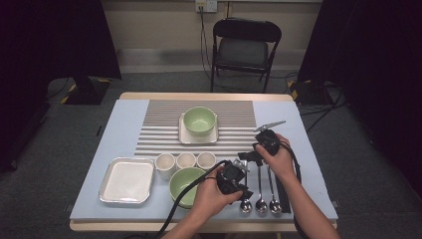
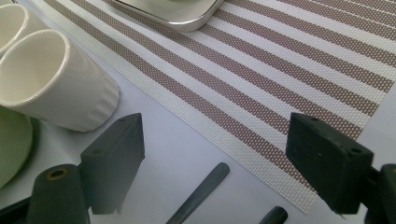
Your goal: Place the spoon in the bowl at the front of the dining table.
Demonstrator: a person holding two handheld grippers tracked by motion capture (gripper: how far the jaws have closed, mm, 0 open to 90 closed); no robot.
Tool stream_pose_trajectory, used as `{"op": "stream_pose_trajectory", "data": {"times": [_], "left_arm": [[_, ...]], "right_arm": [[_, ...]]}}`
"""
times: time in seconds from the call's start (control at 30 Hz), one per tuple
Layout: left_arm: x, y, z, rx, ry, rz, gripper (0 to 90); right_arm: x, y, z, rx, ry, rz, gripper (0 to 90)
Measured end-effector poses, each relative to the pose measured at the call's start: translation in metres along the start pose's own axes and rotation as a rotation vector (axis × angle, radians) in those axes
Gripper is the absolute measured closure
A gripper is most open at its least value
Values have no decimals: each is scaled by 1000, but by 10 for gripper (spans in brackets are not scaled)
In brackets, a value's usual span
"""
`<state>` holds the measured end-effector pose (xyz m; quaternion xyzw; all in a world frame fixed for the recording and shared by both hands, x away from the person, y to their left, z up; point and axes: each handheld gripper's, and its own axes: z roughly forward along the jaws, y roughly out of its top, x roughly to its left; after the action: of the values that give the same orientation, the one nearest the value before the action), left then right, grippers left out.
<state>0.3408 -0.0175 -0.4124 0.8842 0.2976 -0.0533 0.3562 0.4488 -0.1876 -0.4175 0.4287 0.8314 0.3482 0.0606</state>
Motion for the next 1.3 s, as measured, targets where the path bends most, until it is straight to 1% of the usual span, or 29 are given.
{"op": "stream_pose_trajectory", "data": {"times": [0.07,0.1,0.17,0.23,0.4,0.43,0.5,0.6,0.63,0.67,0.7,0.8,0.97,1.0,1.07,1.1,1.2,1.3], "left_arm": [[-1,0,1,2,5,-8,732],[-1,-1,2,3,-1,-9,735],[-2,-1,3,4,10,-9,741],[-2,-2,4,10,9,-10,747],[-4,-3,7,7,16,-16,763],[-3,-3,7,10,14,-10,765],[-5,-3,9,6,17,-21,765],[-4,-4,10,15,19,-13,769],[-5,-4,11,11,22,-25,769],[-4,-5,11,20,21,-19,769],[-5,-5,12,13,22,-28,769],[-5,-6,14,28,25,-15,769],[-9,-7,18,41,31,-7,778],[-9,-7,18,46,31,-3,782],[-10,-8,19,41,32,-11,790],[-10,-8,20,51,38,1,792],[-11,-9,22,64,36,1,795],[-11,-11,24,60,39,-1,795]], "right_arm": [[0,0,0,0,1,-1,187],[0,0,0,1,0,-1,188],[0,-1,1,2,1,0,188],[0,-1,1,2,0,-3,187],[-1,-1,1,4,-2,-1,188],[-1,-1,1,4,-3,1,188],[-1,-1,1,5,-5,0,188],[-1,-1,2,7,-3,0,187],[-1,-2,2,6,-3,-1,188],[-2,-2,2,4,-4,-3,188],[-2,-2,2,4,-3,-1,188],[-2,-3,2,7,-4,3,188],[-3,-3,1,2,-5,4,188],[-3,-3,0,0,-7,-4,188],[-3,-3,0,2,-5,2,188],[-3,-3,0,3,-7,2,188],[-4,-4,0,2,-8,8,188],[-4,-4,-1,1,-14,9,188]]}}
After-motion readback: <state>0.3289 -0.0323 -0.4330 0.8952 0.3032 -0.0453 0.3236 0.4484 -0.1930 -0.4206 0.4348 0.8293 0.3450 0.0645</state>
